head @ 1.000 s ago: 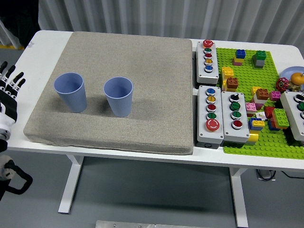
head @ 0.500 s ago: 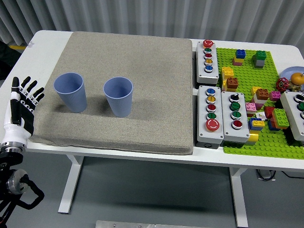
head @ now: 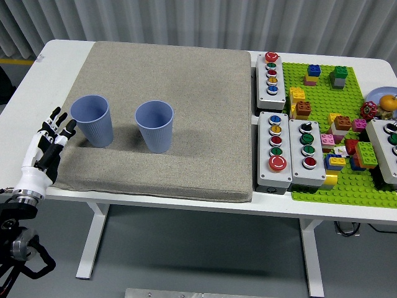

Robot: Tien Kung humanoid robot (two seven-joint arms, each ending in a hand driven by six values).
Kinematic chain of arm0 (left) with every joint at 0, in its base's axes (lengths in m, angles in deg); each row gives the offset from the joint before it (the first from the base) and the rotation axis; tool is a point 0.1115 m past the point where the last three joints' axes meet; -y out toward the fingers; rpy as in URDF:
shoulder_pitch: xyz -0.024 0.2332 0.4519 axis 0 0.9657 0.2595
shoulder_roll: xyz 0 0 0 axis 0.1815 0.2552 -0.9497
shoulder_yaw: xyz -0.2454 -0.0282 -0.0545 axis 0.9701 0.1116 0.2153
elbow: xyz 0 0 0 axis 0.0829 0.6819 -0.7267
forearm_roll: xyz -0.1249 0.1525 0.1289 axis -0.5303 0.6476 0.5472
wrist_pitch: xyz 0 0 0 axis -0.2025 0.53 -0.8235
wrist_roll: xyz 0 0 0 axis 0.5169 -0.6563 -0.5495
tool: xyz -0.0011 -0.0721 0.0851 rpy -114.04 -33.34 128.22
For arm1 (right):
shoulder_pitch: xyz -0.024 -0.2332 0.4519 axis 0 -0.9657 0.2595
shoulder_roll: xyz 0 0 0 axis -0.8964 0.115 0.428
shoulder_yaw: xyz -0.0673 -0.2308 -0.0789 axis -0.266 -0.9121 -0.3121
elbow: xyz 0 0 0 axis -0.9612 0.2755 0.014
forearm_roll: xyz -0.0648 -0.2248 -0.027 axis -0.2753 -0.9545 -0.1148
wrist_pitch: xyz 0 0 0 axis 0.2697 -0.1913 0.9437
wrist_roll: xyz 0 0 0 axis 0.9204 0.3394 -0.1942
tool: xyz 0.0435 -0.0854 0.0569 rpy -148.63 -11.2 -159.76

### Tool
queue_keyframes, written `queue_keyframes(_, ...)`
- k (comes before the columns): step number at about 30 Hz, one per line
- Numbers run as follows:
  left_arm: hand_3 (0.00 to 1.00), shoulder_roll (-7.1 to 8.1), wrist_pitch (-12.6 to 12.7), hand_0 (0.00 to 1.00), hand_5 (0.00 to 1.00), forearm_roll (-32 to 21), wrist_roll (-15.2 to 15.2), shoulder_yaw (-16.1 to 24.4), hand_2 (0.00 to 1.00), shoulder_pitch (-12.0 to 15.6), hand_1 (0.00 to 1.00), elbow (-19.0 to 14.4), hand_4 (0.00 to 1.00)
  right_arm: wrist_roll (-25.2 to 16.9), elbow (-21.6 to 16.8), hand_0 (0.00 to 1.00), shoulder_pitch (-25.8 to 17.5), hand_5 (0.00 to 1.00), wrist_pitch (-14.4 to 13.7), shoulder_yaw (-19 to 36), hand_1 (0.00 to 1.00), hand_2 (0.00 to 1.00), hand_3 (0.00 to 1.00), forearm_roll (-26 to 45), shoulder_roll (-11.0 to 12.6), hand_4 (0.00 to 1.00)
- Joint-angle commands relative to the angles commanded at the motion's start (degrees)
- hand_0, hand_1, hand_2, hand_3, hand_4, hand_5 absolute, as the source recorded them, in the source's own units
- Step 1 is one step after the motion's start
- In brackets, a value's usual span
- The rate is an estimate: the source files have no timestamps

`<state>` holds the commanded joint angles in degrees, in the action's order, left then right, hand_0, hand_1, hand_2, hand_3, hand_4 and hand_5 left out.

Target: Pick cup pour cup place

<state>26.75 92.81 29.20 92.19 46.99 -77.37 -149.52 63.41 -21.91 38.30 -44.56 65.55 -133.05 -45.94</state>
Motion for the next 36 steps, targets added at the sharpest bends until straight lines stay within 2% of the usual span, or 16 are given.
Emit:
queue_keyframes(2,0.998,-0.02,-0.16,0.921,0.184,0.14,-0.10,-0.16,0.998,-0.11,0.921,0.40,0.884,-0.01,0.00,0.710,-0.09,0.083,-0.04,-0.02,0.650,0.613,0.580,0.10,0.00,0.002)
queue_keyframes(11,0.998,-0.22,0.28,0.925,0.188,-0.54,0.14,-0.27,0.998,-1.27,0.922,2.28,0.880,0.19,0.00,0.709,-0.44,0.086,0.07,0.12,0.650,0.613,0.579,0.05,-0.01,0.002)
queue_keyframes(16,0.998,-0.21,0.60,0.931,0.196,-0.19,-0.03,-0.89,0.998,-2.78,0.923,3.38,0.882,0.12,0.00,0.709,-0.18,0.084,0.08,0.01,0.650,0.614,0.579,0.50,0.00,0.002)
queue_keyframes(25,0.998,-0.57,0.61,0.947,0.198,-1.87,0.06,-2.46,0.998,-6.49,0.926,7.91,0.883,-0.05,0.00,0.709,0.28,0.086,-0.05,-0.56,0.650,0.613,0.579,1.29,-0.01,0.002)
queue_keyframes(26,0.998,-0.66,0.56,0.998,0.198,-1.88,0.04,-2.51,0.998,-6.68,0.935,8.24,0.882,-0.06,0.00,0.709,0.30,0.086,-0.08,-0.56,0.650,0.613,0.579,1.33,-0.04,0.002)
queue_keyframes(27,0.998,-0.75,0.48,0.998,0.198,-1.81,-0.01,-2.56,0.998,-6.84,0.935,8.58,0.882,-0.10,0.00,0.709,0.33,0.086,-0.13,-0.58,0.650,0.613,0.579,1.41,-0.08,0.002)
queue_keyframes(36,0.998,-0.81,0.06,0.998,0.198,-0.42,-0.58,-2.58,0.998,-6.76,0.938,8.09,0.881,-0.03,0.00,0.709,0.56,0.085,-0.08,-0.46,0.650,0.614,0.579,1.33,-0.09,0.002)
